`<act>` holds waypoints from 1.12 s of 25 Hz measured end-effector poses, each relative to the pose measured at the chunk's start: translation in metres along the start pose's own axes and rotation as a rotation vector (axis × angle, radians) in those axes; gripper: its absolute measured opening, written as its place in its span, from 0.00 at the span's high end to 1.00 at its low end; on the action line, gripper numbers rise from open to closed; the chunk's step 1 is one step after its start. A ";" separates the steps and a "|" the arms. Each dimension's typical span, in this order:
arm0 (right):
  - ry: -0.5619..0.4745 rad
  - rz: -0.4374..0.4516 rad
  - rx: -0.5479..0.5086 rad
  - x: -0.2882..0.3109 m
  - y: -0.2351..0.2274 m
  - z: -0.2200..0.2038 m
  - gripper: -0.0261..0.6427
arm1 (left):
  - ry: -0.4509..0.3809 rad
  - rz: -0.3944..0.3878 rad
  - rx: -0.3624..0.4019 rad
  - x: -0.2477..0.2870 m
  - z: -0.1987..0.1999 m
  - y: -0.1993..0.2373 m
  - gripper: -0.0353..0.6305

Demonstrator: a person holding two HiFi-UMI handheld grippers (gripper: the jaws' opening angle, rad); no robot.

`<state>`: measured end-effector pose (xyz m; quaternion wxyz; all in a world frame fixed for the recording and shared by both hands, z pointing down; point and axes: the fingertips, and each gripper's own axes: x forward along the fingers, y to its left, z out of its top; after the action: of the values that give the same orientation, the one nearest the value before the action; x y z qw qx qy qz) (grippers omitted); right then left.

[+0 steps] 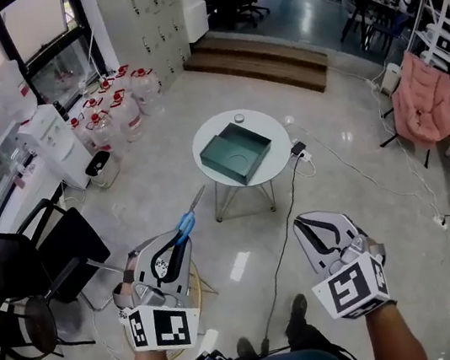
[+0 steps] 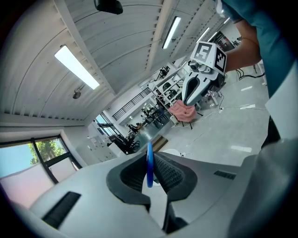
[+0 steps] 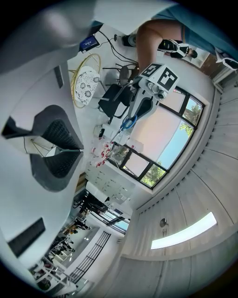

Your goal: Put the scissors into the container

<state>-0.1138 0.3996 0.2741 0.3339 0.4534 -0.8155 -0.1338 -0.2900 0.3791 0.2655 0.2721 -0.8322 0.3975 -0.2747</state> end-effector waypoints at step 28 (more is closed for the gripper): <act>-0.125 0.184 0.010 0.067 -0.248 -0.142 0.90 | 0.222 0.115 -0.007 0.221 0.122 -0.029 0.86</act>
<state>0.1174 0.2191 0.2784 0.2910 0.3692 -0.8735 -0.1266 -0.0752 0.2442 0.2521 0.2387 -0.7735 0.4734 -0.3475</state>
